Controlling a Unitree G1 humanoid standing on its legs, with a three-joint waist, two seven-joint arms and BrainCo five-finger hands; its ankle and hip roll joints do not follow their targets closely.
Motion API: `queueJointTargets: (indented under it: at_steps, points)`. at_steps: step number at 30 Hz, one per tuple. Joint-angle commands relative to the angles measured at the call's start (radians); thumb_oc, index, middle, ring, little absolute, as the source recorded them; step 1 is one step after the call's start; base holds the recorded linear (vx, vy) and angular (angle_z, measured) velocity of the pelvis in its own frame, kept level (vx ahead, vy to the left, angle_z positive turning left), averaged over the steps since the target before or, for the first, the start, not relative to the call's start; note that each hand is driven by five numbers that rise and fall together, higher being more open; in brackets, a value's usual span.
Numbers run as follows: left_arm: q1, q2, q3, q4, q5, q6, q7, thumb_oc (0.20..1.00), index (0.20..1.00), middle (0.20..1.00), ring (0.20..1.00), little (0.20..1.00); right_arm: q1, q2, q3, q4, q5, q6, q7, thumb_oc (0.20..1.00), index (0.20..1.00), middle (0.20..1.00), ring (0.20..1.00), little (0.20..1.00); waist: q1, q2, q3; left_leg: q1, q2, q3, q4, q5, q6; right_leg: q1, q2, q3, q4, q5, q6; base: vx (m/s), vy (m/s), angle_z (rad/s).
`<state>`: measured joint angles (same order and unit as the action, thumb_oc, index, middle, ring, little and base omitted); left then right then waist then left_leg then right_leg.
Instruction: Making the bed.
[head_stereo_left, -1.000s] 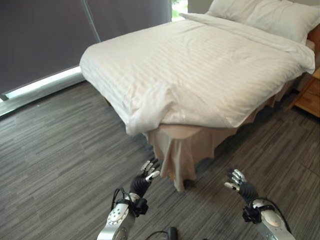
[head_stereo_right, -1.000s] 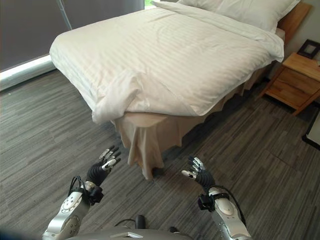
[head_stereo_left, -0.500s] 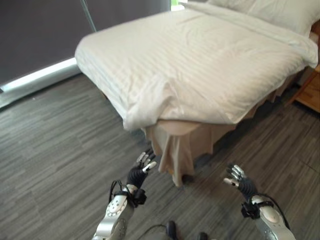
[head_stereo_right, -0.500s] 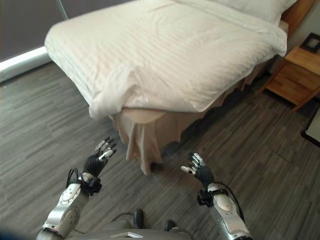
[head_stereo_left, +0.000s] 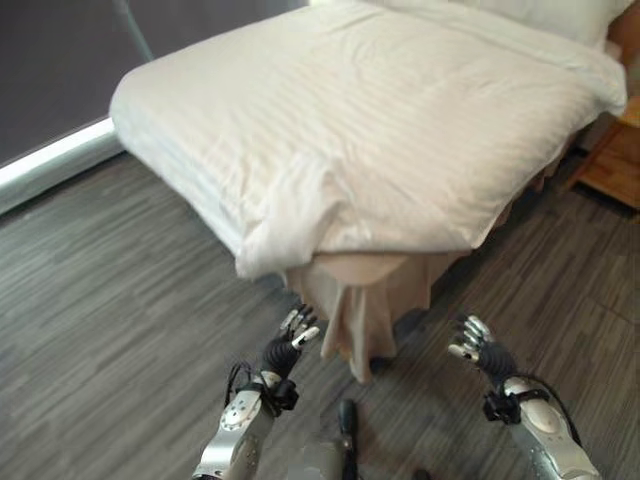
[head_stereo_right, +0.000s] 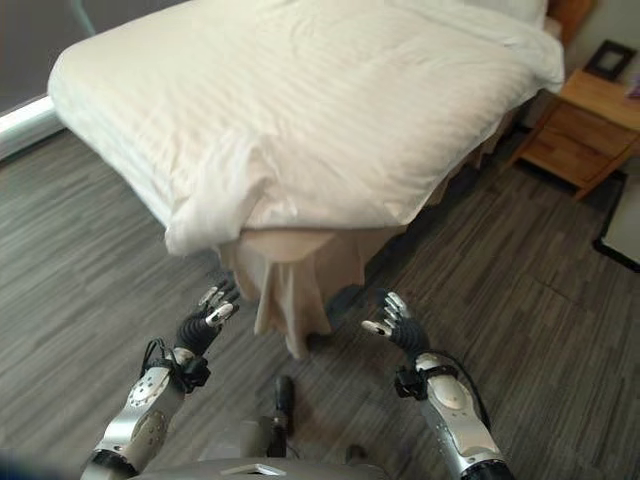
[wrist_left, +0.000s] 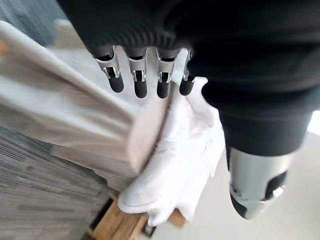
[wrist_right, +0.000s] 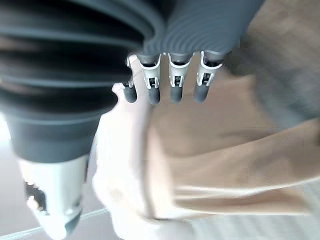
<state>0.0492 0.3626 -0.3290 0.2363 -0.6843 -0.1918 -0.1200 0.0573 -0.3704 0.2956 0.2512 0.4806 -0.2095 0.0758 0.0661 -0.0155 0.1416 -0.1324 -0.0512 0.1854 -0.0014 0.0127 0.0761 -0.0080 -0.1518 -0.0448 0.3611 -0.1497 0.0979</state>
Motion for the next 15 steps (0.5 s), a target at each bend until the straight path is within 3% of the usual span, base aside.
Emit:
queueJointTargets:
  at_steps: [1,4,5,6,8,11,15]
  points:
    - [0.001,0.045,0.011,-0.084,0.031,-0.041,-0.016,1.000,1.000,1.000,1.000,1.000,-0.010,-0.020,-0.020,-0.009,-0.007,-0.045,0.002,1.000,1.000,1.000,1.000,1.000,0.026,-0.013,-0.018,0.048,0.042,-0.059,0.020,0.018,-0.011,-0.033,0.025,-0.036,0.186,0.211,0.080,0.17,0.199,-0.38]
    - [0.006,0.051,0.008,-0.081,0.036,-0.040,-0.025,1.000,1.000,1.000,1.000,1.000,-0.001,-0.021,-0.033,-0.015,-0.021,-0.047,-0.005,1.000,1.000,1.000,1.000,1.000,-0.002,0.004,-0.005,0.108,0.040,-0.079,-0.010,0.005,-0.005,-0.105,0.004,-0.064,0.227,0.202,0.071,0.20,0.104,0.26]
    - [0.010,0.056,0.012,-0.083,0.048,-0.039,-0.026,1.000,1.000,1.000,1.000,1.000,0.008,-0.020,-0.050,-0.017,-0.028,-0.047,-0.013,1.000,1.000,1.000,1.000,1.000,-0.012,0.013,-0.006,0.133,0.042,-0.088,-0.024,0.002,-0.009,-0.126,-0.020,-0.085,0.168,0.189,0.063,0.28,-0.020,0.72]
    - [0.014,0.061,0.015,-0.080,0.037,-0.037,-0.033,1.000,1.000,1.000,1.000,1.000,0.019,-0.025,-0.083,-0.019,-0.027,-0.053,-0.021,1.000,1.000,1.000,1.000,1.000,-0.023,0.010,-0.012,0.150,0.037,-0.108,-0.032,-0.006,-0.025,-0.137,-0.042,-0.085,-0.012,0.178,0.054,0.38,-0.058,0.74]
    - [0.014,0.067,0.019,-0.072,0.040,-0.044,-0.043,1.000,1.000,1.000,1.000,1.000,0.039,-0.046,-0.114,-0.013,-0.062,-0.072,-0.032,1.000,1.000,1.000,1.000,1.000,-0.036,-0.005,-0.012,0.175,0.023,-0.146,-0.033,-0.028,-0.035,-0.080,-0.036,-0.076,-0.237,0.194,0.065,0.32,-0.102,0.74]
    - [0.029,0.049,0.026,-0.065,0.039,-0.040,-0.042,1.000,1.000,1.000,1.000,1.000,0.061,-0.034,-0.155,-0.017,-0.056,-0.066,-0.039,1.000,1.000,1.000,1.000,1.000,-0.022,-0.033,-0.056,0.193,0.011,-0.153,-0.064,-0.031,-0.034,-0.005,-0.023,-0.029,-0.296,0.212,0.077,0.22,-0.073,1.15]
    - [0.062,0.031,0.037,-0.063,0.004,-0.023,-0.044,1.000,1.000,1.000,1.000,1.000,0.029,-0.064,-0.205,-0.041,-0.052,-0.080,-0.054,1.000,1.000,1.000,1.000,1.000,0.001,-0.040,-0.097,0.197,0.023,-0.184,-0.077,-0.030,-0.048,0.063,-0.005,-0.066,-0.381,0.172,0.058,0.19,-0.120,0.26]
